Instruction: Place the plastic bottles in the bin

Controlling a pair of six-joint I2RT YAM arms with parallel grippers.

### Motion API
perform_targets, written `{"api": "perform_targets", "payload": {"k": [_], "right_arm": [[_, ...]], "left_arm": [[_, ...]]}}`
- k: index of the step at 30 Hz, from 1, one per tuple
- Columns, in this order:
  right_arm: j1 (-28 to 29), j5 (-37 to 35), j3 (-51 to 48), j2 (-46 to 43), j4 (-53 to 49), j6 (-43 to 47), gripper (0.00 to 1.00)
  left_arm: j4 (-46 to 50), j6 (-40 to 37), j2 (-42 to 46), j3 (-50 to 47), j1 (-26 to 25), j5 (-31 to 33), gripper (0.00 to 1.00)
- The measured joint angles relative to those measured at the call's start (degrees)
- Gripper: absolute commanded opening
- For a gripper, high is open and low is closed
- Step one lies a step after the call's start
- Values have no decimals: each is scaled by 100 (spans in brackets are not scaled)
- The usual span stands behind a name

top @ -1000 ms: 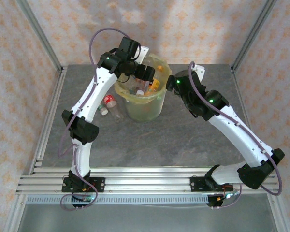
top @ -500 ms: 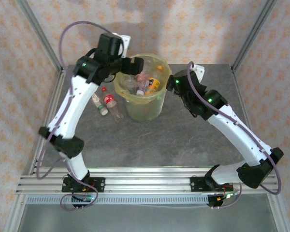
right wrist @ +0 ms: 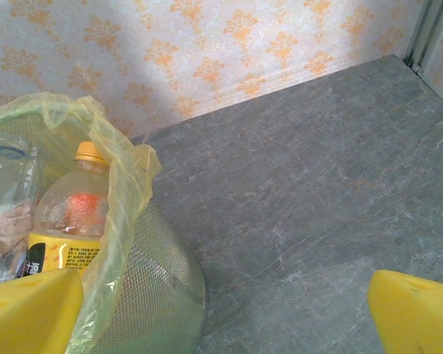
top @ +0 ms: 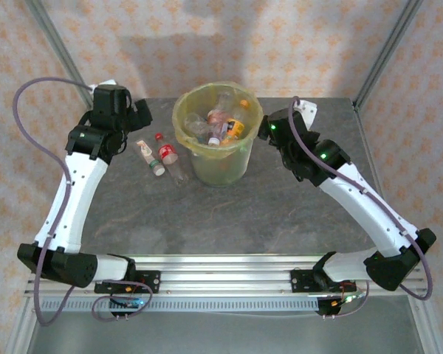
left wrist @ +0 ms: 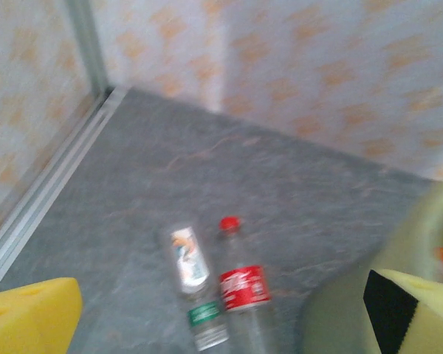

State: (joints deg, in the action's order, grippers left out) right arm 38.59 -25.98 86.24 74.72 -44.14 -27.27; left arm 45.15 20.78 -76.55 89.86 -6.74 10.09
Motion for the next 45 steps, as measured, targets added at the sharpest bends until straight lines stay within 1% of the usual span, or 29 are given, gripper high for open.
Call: {"api": "perform_targets", "payload": {"k": [5, 9, 16, 24, 34, 45], "right_arm": [[0, -2, -22, 0, 2, -2, 99], [0, -22, -55, 2, -2, -22, 99], [0, -133, -63, 2, -20, -83, 99], [0, -219, -122, 2, -44, -127, 99], [0, -238, -144, 0, -44, -127, 99], [0, -238, -166, 0, -42, -127, 99]], "left_arm": [[-85, 348, -111, -719, 549, -109, 100], [-267, 505, -544, -990, 715, -214, 100], [-732, 627, -1394, -1342, 719, -466, 100], [-1189, 691, -2146, -1351, 728, -820, 100], [-1309, 793, -2708, -1226, 730, -887, 100], [-1333, 844, -3182, -1034, 767, -925, 91]]}}
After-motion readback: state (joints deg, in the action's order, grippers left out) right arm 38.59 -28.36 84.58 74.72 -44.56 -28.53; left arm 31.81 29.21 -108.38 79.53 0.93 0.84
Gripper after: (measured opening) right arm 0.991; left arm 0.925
